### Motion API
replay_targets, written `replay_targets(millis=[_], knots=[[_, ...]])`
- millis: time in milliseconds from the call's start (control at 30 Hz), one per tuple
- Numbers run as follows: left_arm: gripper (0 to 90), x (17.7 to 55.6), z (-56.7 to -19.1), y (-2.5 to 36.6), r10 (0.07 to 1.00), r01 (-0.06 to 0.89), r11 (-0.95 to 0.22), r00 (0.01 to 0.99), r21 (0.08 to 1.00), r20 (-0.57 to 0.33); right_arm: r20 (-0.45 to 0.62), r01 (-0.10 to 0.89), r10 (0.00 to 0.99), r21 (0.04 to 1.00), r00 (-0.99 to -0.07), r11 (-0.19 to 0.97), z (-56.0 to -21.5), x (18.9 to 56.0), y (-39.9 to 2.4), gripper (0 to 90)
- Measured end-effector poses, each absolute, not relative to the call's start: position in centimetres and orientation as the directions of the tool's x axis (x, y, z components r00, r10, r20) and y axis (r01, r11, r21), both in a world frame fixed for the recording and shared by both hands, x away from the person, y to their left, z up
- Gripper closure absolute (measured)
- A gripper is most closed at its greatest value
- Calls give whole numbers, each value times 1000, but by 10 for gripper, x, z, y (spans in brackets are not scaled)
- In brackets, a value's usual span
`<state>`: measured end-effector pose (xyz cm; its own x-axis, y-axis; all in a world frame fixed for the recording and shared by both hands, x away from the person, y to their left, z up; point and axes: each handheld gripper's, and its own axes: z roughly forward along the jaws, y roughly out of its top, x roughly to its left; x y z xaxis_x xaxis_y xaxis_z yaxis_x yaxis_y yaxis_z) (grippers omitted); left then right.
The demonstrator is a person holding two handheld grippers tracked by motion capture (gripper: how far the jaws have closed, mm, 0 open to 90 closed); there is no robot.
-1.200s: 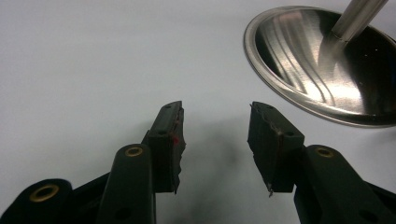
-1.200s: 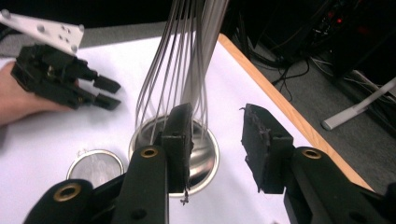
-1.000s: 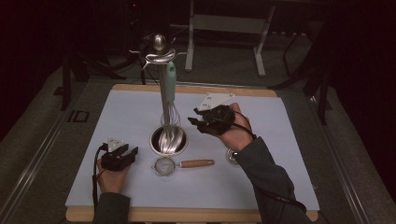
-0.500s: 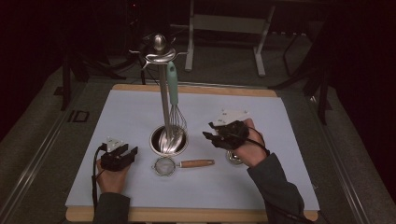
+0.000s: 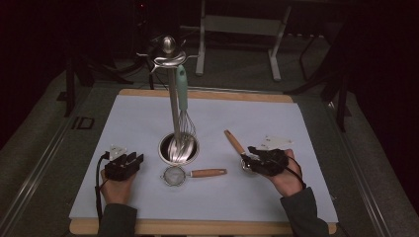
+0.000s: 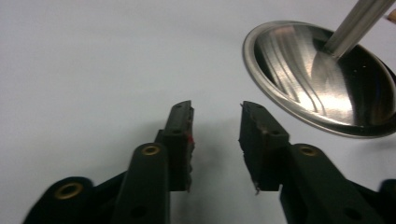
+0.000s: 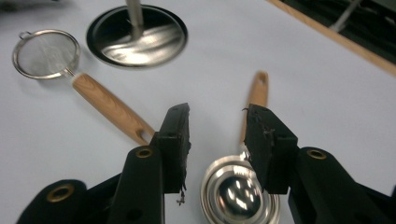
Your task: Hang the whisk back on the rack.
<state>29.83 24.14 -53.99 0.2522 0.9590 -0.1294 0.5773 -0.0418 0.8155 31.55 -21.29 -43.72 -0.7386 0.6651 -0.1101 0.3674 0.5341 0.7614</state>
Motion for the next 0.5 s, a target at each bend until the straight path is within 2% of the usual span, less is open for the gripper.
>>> replay_targets(millis=[233,400,500], knots=[[738,293,-535,239,955,562,-37,264,827,-136,-98,396,700,765,-708,507,-450,314,-232,601],[757,287,-522,235,946,528,-38,292,848,-139,-114,412,708,745,-697,525,-460,317,-233,598],[750,286,-506,233,940,496,-20,305,868,-152,-82,430,718,752,-691,500,-463,317,-241,597]])
